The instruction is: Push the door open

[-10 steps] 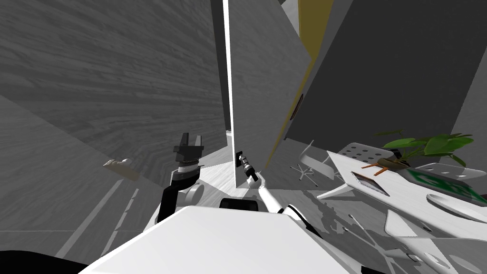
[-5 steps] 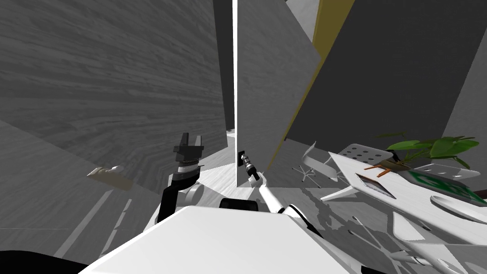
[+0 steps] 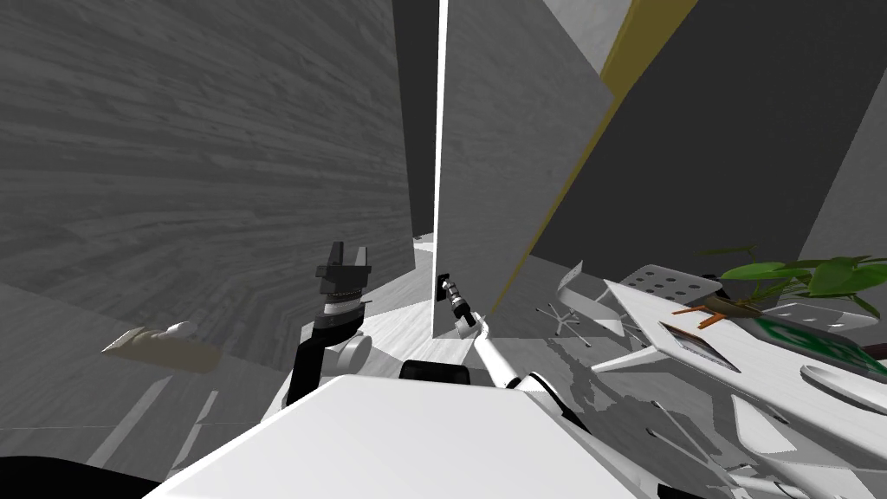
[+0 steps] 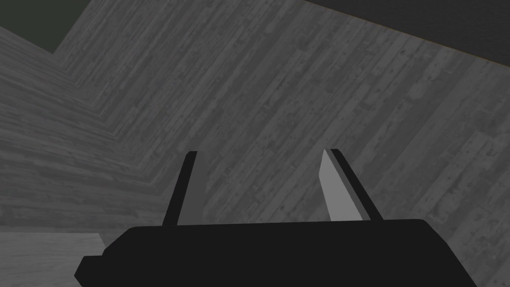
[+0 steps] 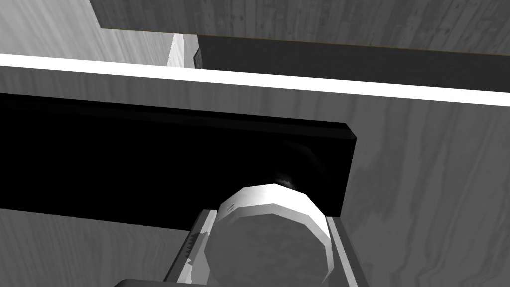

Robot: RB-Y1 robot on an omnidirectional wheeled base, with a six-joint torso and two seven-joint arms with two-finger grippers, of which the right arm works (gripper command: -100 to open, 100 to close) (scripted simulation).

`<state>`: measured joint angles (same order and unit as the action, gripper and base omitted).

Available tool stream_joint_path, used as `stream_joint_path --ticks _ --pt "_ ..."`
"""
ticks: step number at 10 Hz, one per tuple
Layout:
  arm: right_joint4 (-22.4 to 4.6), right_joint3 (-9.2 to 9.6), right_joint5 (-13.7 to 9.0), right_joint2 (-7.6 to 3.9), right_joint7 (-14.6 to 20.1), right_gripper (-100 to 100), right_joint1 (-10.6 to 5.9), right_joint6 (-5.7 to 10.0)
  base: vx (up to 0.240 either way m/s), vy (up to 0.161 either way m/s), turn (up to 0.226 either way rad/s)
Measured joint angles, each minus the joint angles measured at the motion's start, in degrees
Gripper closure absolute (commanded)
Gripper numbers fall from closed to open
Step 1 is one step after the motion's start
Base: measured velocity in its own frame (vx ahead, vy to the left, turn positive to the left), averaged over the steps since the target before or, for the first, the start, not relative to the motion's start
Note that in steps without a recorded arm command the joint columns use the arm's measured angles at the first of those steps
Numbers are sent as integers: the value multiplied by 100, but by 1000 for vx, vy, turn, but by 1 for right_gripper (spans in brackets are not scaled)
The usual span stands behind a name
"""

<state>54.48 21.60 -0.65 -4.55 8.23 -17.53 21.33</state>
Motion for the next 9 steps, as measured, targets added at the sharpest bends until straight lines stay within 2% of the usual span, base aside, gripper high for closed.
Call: stream_joint_path --ticks 1,3,4,7,9 --pt "-6 -71 -8 0 -23 100 -17 -26 131 153 -118" --pt "-139 -268 -35 -32 -78 100 -65 32 138 145 -81" --pt "-199 -372 -49 -35 -103 -100 -107 62 -9 -10 -81" --pt "-106 -315 -17 -17 -176 -100 -28 14 -104 -135 -31" --pt "-120 -277 11 88 -253 -100 0 7 -162 -149 -53"
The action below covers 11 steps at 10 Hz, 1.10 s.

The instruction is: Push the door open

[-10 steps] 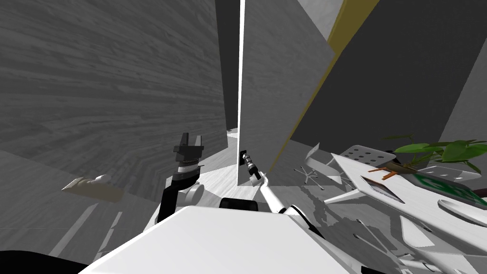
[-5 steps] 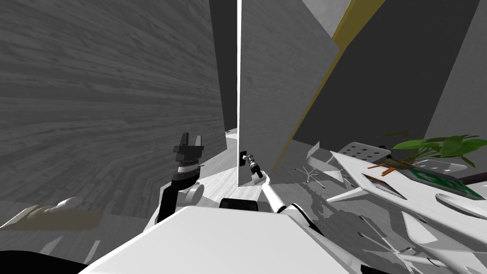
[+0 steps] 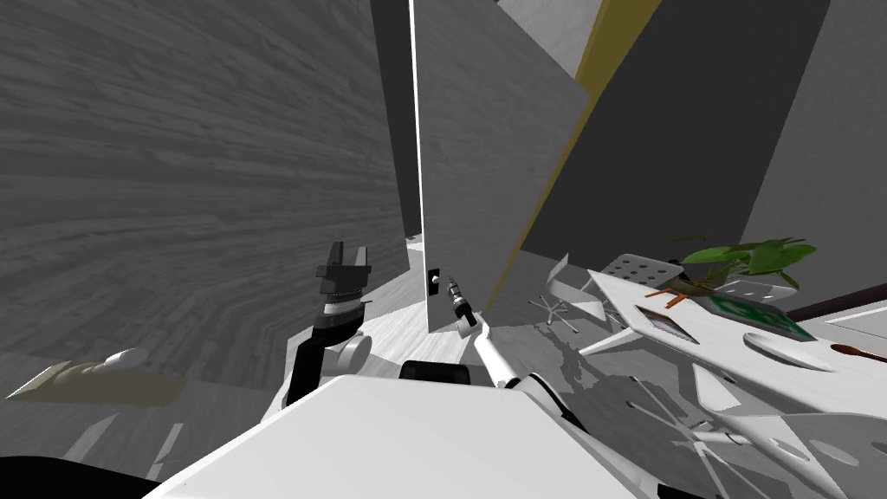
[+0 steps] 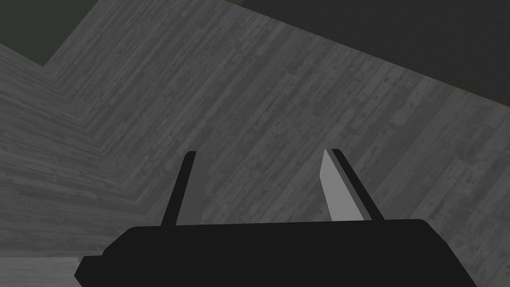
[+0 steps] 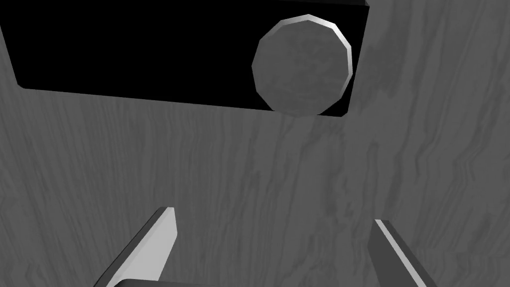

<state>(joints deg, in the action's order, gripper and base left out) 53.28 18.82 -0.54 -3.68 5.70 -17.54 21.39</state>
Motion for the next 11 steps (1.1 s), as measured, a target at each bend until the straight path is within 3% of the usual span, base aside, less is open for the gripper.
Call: stream_joint_path --ticks 3,4,6,7,9,11 --pt "122 76 46 276 -117 -100 103 -71 -183 -83 -42" --pt "292 111 62 371 -143 -100 180 -166 -151 -17 -18" --pt "190 109 85 583 -221 -100 175 -126 -131 38 -7" --pt "179 108 85 595 -230 -100 173 -117 114 2 12" --pt "62 85 78 430 -231 -100 132 -38 193 2 18" --pt "196 73 79 280 -232 -100 169 -116 215 82 21"
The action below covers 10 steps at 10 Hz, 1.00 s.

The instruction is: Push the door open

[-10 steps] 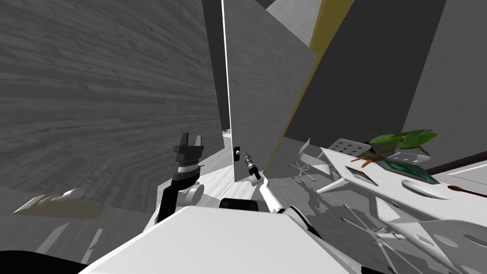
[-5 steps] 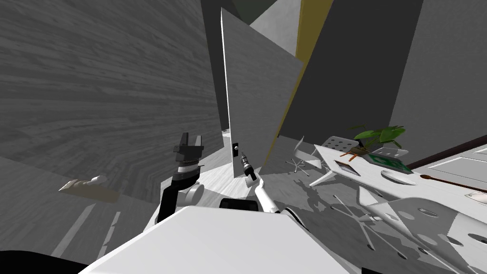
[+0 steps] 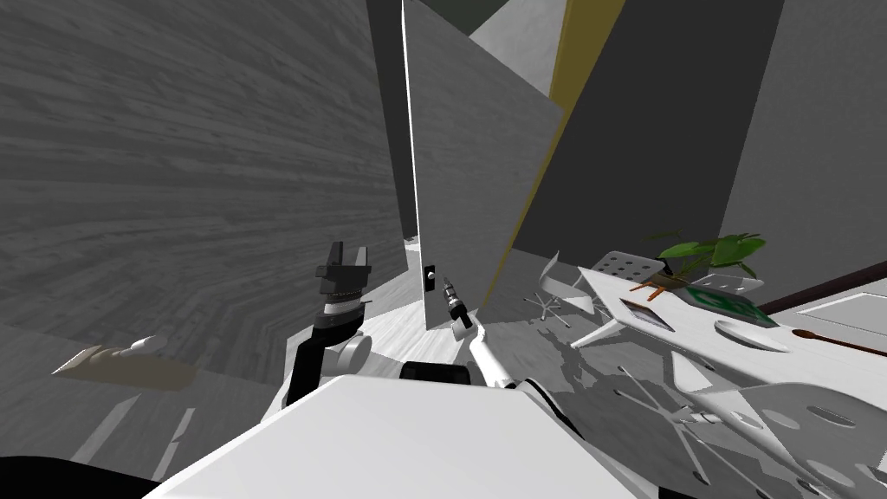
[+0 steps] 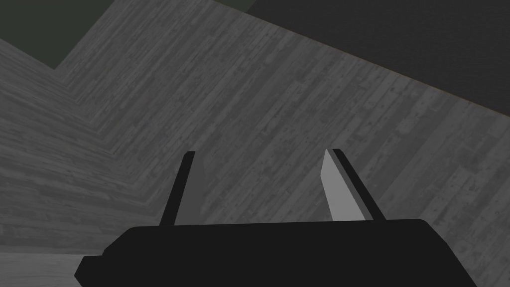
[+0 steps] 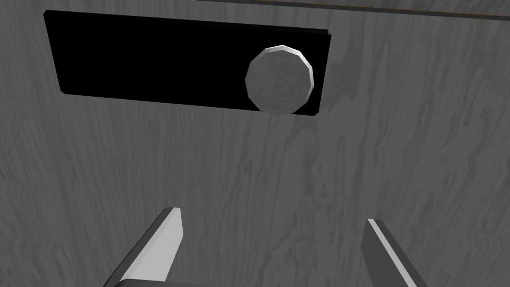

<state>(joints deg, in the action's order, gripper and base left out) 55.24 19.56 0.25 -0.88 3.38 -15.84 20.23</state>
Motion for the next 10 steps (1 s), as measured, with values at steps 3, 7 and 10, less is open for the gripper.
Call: stream_joint_path --ticks 3,7,10 --pt "-96 -60 -6 22 -25 -100 -49 56 155 135 24" --pt "-188 -103 -16 216 -33 100 -128 108 43 55 9" --pt "-195 -86 -9 219 -38 100 -117 95 -15 -14 4"
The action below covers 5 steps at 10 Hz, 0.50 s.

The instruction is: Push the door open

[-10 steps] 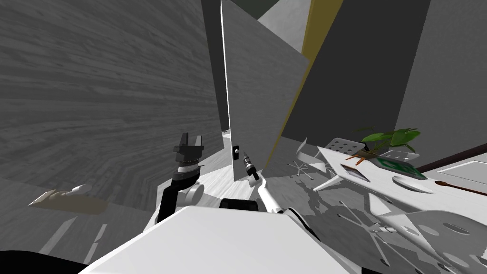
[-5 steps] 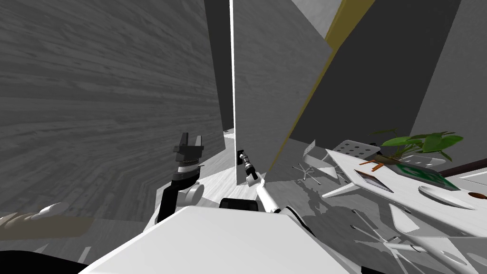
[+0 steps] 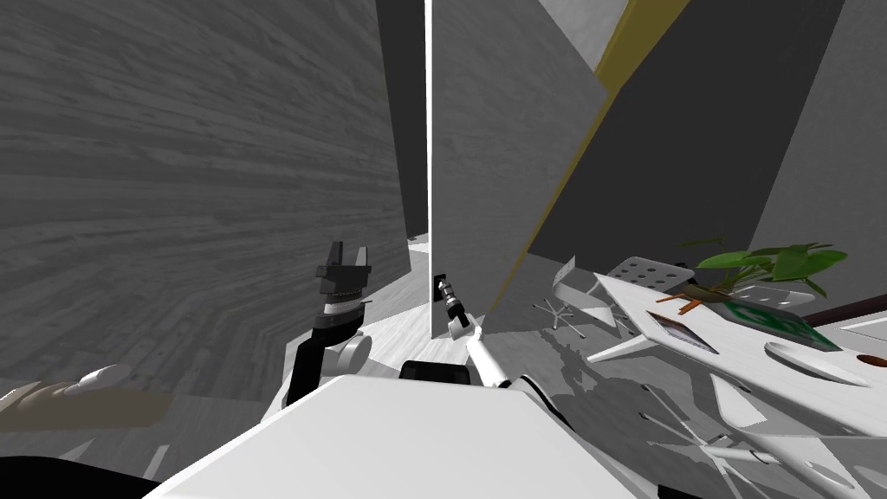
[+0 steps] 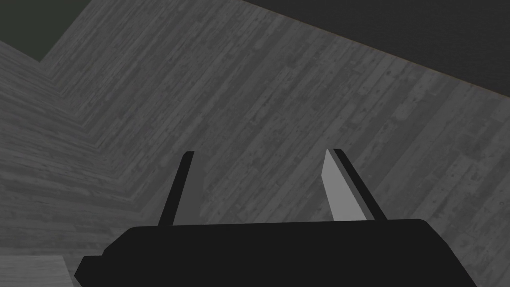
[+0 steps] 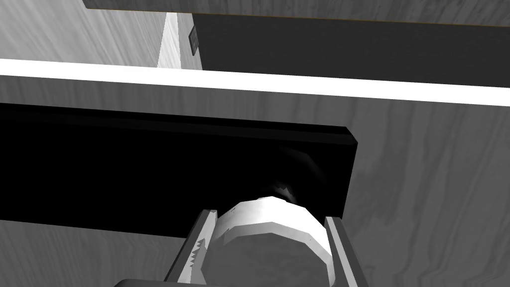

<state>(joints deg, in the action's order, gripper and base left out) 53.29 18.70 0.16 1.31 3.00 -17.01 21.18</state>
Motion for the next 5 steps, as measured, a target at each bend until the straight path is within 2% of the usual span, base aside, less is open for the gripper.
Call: stream_joint_path --ticks 1,2,5 --pt "-5 2 0 -1 0 100 7 -4 0 0 0" --pt "-7 1 0 -3 0 100 10 -5 73 106 -27" --pt "11 -80 -16 -107 -23 100 73 -46 131 135 -57"
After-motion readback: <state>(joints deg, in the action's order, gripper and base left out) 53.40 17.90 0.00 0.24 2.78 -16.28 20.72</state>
